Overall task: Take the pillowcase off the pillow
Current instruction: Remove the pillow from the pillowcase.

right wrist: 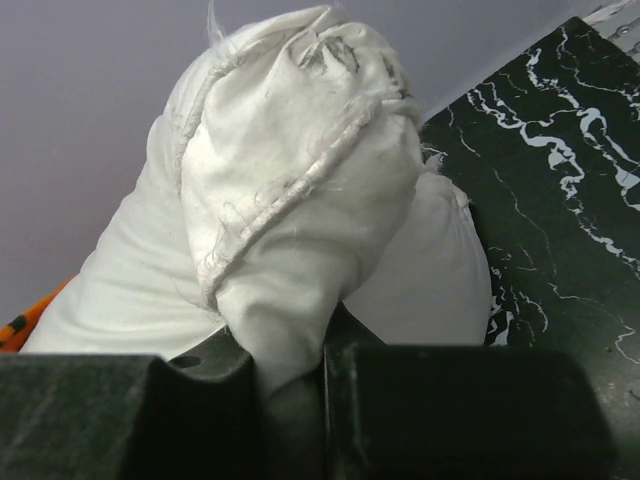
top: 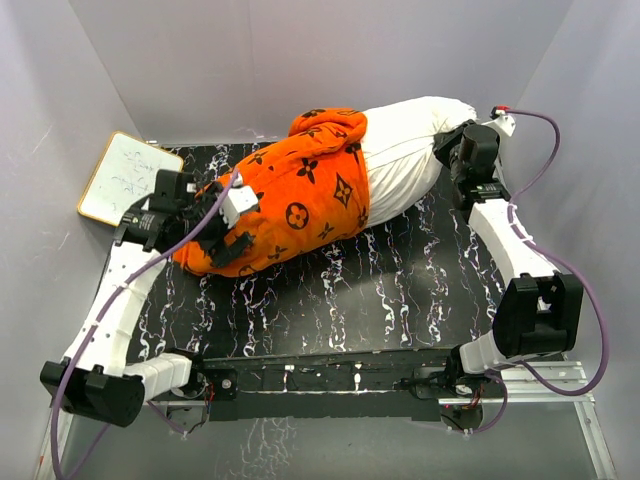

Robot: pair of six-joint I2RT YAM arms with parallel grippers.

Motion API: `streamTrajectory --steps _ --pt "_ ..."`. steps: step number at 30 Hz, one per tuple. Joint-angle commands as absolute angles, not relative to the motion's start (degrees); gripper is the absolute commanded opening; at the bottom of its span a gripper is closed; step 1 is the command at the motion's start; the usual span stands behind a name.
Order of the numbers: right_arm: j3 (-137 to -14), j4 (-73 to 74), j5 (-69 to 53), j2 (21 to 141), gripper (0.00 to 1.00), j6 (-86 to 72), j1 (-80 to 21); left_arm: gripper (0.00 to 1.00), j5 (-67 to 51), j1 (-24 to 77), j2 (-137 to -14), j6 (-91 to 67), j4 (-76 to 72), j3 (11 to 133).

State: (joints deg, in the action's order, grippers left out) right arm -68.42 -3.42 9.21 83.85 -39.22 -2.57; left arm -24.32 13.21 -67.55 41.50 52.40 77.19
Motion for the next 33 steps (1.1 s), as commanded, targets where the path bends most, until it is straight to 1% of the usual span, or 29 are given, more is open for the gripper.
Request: streamTrajectory --steps 1,5,8,10,13,16,18,20,22,24,25,31,33 --pt "-75.21 -1.71 18.98 83.05 0.08 -34.11 -0.88 0.97 -20.94 11.59 -60.98 45.96 53.71 68.24" --pt "-76.03 -1.06 20.42 82.61 0.08 -31.81 -0.88 0.97 -21.37 9.62 -60.61 47.73 54.38 69.11" --pt "-75.97 -1.23 18.99 82.31 0.08 -31.92 -0.88 0.97 -22.62 7.71 -60.69 49.34 53.05 70.02" --pt "-75.64 -1.23 18.09 82.16 0.08 -32.84 -0.88 0.97 -22.56 7.46 -60.57 50.07 49.88 68.17" --pt "-73.94 -1.47 16.84 81.68 0.08 -34.43 -0.90 0.96 -21.77 7.47 -60.37 50.78 41.26 62.68" --pt "-71.34 -2.04 16.64 80.54 0.08 -35.16 -0.93 0.90 -23.81 7.45 -62.54 49.61 36.65 60.88" --pt "-69.91 -2.70 17.03 79.42 0.08 -35.20 -0.92 0.81 -25.52 7.47 -64.85 47.69 36.12 61.94" --pt "-68.79 -2.90 17.32 78.67 0.08 -35.39 -0.88 0.67 -25.06 7.49 -66.70 46.01 35.29 63.18" --pt "-67.92 -2.81 18.15 78.14 0.08 -35.46 -0.88 0.44 -21.94 7.39 -67.88 44.34 33.78 64.04" --pt "-67.10 -2.86 19.27 77.76 0.08 -35.62 -0.75 0.08 -17.26 6.85 -67.80 43.20 31.85 64.29" --pt "-66.74 -2.89 19.61 77.65 0.08 -35.76 -0.52 0.00 -14.95 6.33 -67.34 42.93 30.69 64.19" --pt "-65.11 -3.34 20.35 78.63 0.08 -35.39 -0.18 0.00 -6.56 1.49 -65.24 42.75 25.00 65.53" --pt "-63.66 -3.47 22.36 78.47 0.08 -35.52 -0.18 0.00 -6.35 -0.45 -64.99 41.53 24.80 67.19"
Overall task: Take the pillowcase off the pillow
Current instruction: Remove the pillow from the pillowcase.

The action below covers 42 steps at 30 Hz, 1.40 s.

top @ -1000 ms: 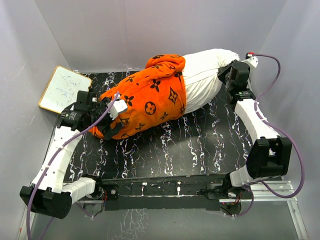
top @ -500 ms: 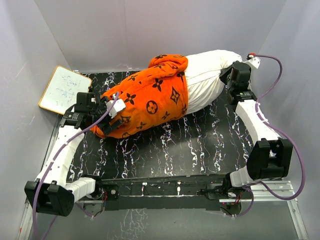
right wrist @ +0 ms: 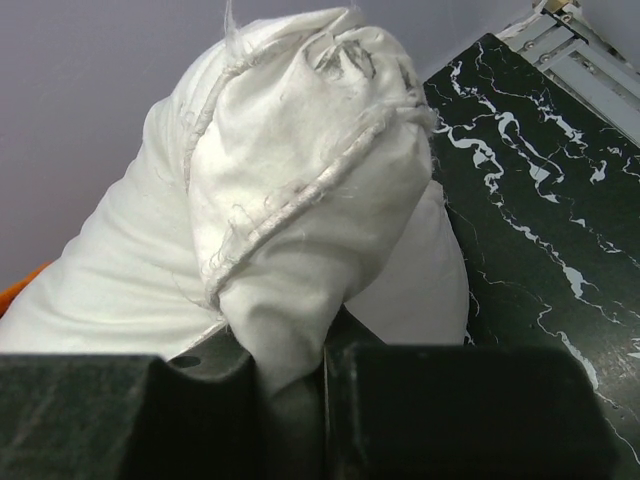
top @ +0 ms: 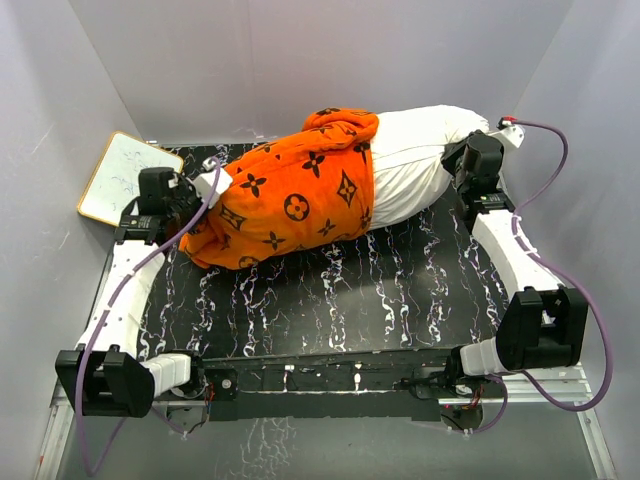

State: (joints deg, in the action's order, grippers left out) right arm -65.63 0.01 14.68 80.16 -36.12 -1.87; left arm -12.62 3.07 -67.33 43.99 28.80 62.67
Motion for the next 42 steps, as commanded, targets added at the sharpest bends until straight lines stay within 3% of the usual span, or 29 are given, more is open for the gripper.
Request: streamTrajectory --steps 1,10,20,25,31,36,39,42 --pt "-62.50 -3.51 23.34 78.29 0.08 -35.73 -0.18 0.00 -6.97 -1.65 -64.44 41.23 24.82 67.79" --pt "-57.82 -3.69 22.95 74.99 0.08 -41.01 9.36 0.00 -13.63 -13.42 -61.57 38.74 27.20 72.14" --pt "-59.24 -2.75 24.12 74.38 0.08 -41.59 12.05 0.00 -32.35 -39.63 -71.08 33.95 32.79 85.12" --pt "-59.20 -1.52 22.84 74.85 0.08 -45.19 14.06 0.00 -36.90 -46.77 -73.72 33.22 32.57 88.17" --pt "-60.25 -1.32 17.82 75.70 0.08 -47.41 14.24 0.00 -49.76 -46.19 -70.21 38.47 40.12 84.89" --pt "-60.24 -0.14 21.45 74.61 0.08 -47.43 14.45 0.00 -43.67 -41.43 -70.70 30.37 33.87 84.92" --pt "-60.62 0.70 20.64 75.06 0.08 -50.22 15.31 0.00 -45.69 -41.29 -74.85 23.32 31.15 95.85" --pt "-60.45 2.07 18.05 75.62 0.08 -54.66 17.32 0.00 -47.60 -41.29 -80.68 16.18 30.00 115.37"
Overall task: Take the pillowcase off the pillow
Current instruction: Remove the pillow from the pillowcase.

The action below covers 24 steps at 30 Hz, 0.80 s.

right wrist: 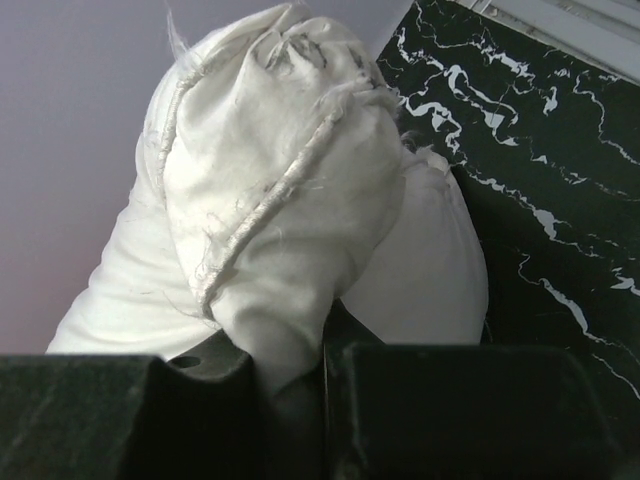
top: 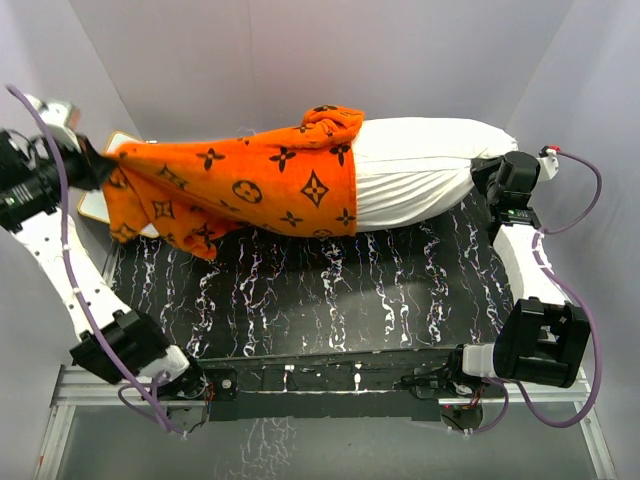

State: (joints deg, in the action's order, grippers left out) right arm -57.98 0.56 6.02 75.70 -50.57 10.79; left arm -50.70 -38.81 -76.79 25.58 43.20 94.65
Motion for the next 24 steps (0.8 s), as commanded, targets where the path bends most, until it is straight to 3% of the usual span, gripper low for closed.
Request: streamTrajectory --steps 1,3,6,14,19,21,22,23,24 --pt "-60.04 2.43 17.57 75.56 0.08 -56.07 17.93 0.00 -46.75 -41.35 -83.09 14.26 30.24 121.84" --pt "-59.30 2.73 18.21 75.27 0.08 -57.09 18.57 0.00 -43.78 -41.34 -87.51 12.13 30.95 132.03" --pt "-59.27 3.77 20.69 75.19 0.08 -56.67 18.72 0.00 -40.55 -41.37 -90.05 9.59 30.10 136.66" --pt "-59.34 4.66 24.45 76.45 0.08 -55.29 18.78 0.00 -29.78 -41.44 -87.29 17.34 28.20 124.43" --pt "-59.20 3.81 20.47 77.85 0.08 -55.90 19.20 0.00 -45.12 -40.90 -84.69 22.80 38.49 115.99" --pt "-58.72 0.39 15.92 77.70 0.08 -54.61 18.37 0.00 -47.25 -33.46 -81.96 27.52 45.46 109.37" --pt "-58.76 -0.22 15.17 77.66 0.08 -54.21 17.53 0.03 -45.40 -27.93 -80.48 29.98 47.86 105.14" --pt "-58.93 -0.49 14.94 77.49 0.08 -53.62 16.57 0.29 -44.17 -22.48 -78.98 32.08 49.51 100.67" --pt "-58.95 -0.46 15.01 77.21 0.08 -53.39 15.77 0.61 -44.27 -17.96 -76.94 33.51 50.36 95.82"
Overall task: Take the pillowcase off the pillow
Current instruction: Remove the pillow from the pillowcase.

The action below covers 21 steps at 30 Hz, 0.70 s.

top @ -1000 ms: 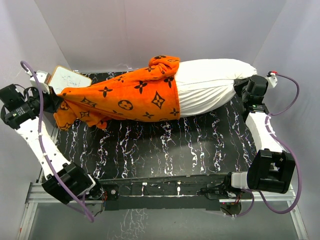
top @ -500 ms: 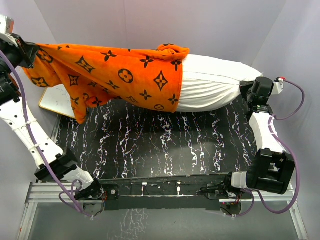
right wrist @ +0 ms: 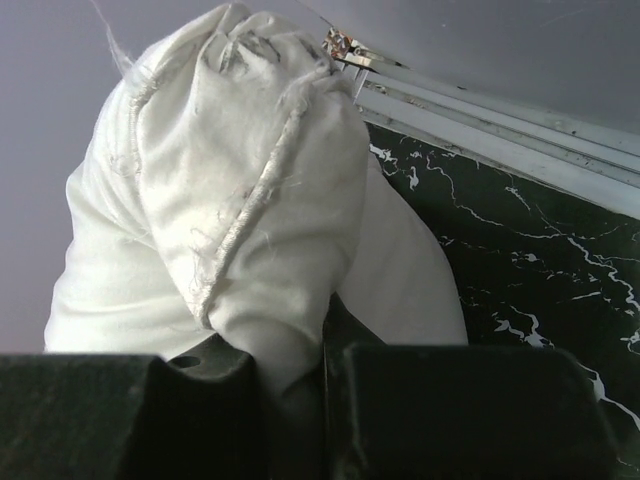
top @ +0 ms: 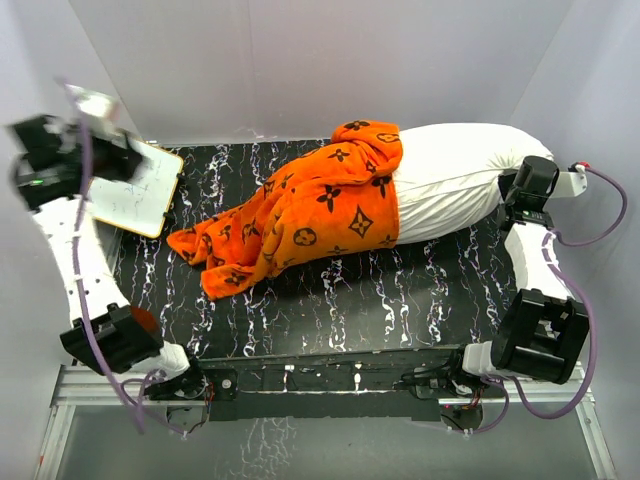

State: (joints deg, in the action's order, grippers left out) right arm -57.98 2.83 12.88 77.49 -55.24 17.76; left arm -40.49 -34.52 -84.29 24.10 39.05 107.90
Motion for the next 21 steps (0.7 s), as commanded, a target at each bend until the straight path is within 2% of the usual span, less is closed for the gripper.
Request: streamTrajectory --steps 1,2,7,15,21 --pt "-58.74 -0.63 15.09 76.79 0.08 -53.36 15.21 0.85 -44.55 -13.52 -75.24 34.36 50.97 91.77" --pt "-58.45 -0.86 15.35 76.33 0.08 -53.21 14.76 0.95 -43.92 -8.85 -74.36 35.05 51.78 88.32" --pt "-57.10 -1.02 15.58 74.56 0.08 -52.62 14.24 0.97 -39.04 7.46 -73.54 37.60 51.64 78.91" --pt "-55.44 -1.94 15.51 72.62 0.08 -50.57 14.15 0.97 -37.56 16.51 -73.62 28.87 37.35 69.59" --pt "-54.94 -2.78 15.39 71.19 0.08 -48.81 14.06 0.97 -24.94 18.54 -74.00 26.43 19.42 60.11"
